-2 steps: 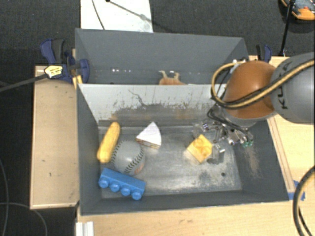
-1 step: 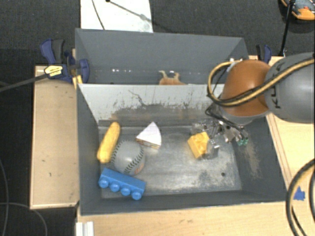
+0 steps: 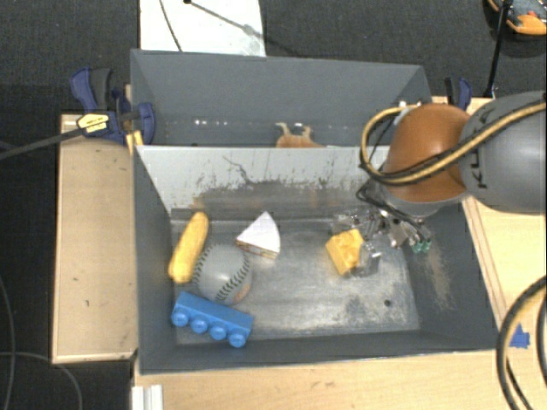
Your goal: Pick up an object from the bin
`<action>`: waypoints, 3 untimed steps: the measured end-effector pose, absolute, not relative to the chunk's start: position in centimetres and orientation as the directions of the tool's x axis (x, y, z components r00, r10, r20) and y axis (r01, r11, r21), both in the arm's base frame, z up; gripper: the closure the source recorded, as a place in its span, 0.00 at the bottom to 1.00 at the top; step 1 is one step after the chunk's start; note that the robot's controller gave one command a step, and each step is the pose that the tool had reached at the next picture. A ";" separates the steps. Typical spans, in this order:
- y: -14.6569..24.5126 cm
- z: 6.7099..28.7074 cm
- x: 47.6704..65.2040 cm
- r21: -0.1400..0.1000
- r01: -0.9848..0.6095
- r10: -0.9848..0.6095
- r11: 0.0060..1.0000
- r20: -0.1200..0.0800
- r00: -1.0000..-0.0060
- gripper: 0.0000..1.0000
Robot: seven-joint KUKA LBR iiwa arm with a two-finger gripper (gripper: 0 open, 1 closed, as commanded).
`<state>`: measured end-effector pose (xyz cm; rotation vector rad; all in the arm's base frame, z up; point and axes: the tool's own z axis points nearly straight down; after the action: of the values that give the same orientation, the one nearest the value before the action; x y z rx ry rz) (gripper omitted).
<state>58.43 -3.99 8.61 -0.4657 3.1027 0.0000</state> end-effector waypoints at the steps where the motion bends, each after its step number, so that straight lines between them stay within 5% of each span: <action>1: -3.8 13.5 57.0 0.003 -0.292 -0.292 0.956 0.004 -0.956 1.00; 2: -3.6 13.8 57.5 -0.005 -0.297 -0.297 0.955 -0.016 -0.955 1.00; 3: -3.8 15.4 56.7 0.005 -0.292 -0.292 0.956 0.009 -0.956 1.00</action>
Offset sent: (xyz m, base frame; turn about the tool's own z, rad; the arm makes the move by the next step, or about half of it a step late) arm -0.0151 0.0071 -0.0161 -0.0085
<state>56.65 -3.85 15.36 -0.4649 3.1167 0.0051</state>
